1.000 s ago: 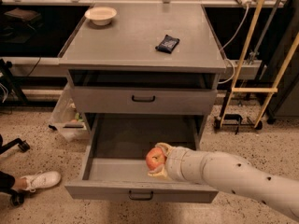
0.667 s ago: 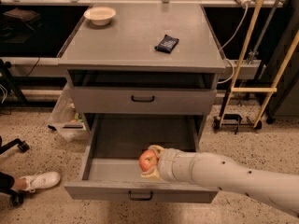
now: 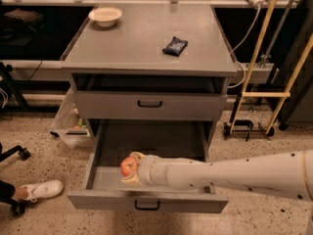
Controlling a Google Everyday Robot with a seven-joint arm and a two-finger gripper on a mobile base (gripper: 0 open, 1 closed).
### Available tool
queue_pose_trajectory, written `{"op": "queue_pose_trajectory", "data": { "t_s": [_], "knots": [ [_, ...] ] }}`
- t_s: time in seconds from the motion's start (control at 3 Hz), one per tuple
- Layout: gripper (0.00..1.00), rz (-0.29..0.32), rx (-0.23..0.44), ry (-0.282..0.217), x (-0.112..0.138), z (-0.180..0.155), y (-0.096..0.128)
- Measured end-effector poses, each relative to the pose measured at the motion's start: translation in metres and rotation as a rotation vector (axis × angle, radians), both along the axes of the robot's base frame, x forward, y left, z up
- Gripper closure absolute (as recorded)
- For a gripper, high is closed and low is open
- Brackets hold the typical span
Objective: Place apple into middle drawer
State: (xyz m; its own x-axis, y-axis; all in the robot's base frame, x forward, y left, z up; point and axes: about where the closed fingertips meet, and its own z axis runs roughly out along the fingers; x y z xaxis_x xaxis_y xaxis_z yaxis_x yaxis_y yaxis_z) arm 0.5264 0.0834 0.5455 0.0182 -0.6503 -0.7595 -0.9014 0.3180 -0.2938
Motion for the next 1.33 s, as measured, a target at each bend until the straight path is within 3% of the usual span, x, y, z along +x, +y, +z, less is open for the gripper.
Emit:
{"op": "queue_pose_trajectory", "data": {
  "t_s": [0.33,0.67,1.0,1.33],
  "knots": [
    [1.00,0.024,0.016,-0.010,0.011,-0.016,0.051],
    [1.00,0.010,0.028,-0.012,0.015,-0.018,0.048],
    [1.00,-0.127,0.052,-0.048,0.054,-0.026,0.018],
    [1.00,-0.307,0.085,-0.106,0.116,-0.026,-0.020]
  ]
}}
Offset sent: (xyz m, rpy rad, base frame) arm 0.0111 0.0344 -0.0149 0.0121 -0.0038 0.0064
